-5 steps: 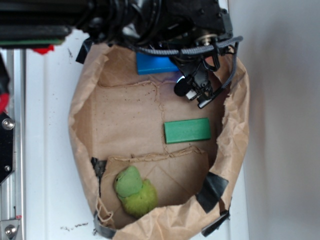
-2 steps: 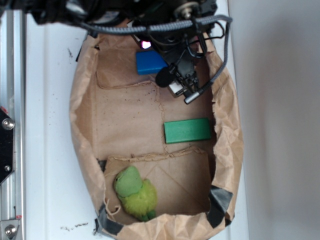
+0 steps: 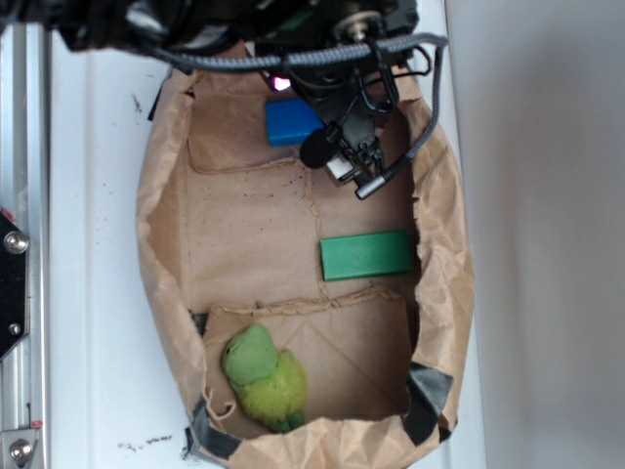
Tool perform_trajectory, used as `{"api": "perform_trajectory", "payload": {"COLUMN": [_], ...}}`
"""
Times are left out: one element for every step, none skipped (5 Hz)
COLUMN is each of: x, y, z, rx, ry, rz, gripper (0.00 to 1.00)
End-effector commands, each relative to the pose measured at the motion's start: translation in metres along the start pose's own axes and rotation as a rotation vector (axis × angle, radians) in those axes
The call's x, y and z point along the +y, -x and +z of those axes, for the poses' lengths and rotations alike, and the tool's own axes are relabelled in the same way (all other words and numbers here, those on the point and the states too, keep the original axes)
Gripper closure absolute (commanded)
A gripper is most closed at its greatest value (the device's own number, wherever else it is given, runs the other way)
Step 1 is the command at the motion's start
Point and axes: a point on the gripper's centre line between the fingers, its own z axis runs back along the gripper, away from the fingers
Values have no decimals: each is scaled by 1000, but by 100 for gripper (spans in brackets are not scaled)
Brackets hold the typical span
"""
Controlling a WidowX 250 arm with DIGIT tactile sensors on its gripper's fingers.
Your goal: Grab the blue block.
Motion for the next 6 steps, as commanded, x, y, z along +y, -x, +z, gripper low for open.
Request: {"api": "perform_trajectory", "payload": {"x": [17,31,54,66,73,78], "y": [-15,-27,-35,-38,-39,-40], "z": [25,22,27,27,27,21], "rx": [-75,-54,-34,-22,-42,-60], "ry": [6,44,81,88,96,103], "rz": [26,43,45,31,18,1], "gripper": [0,0,0,0,0,0]}}
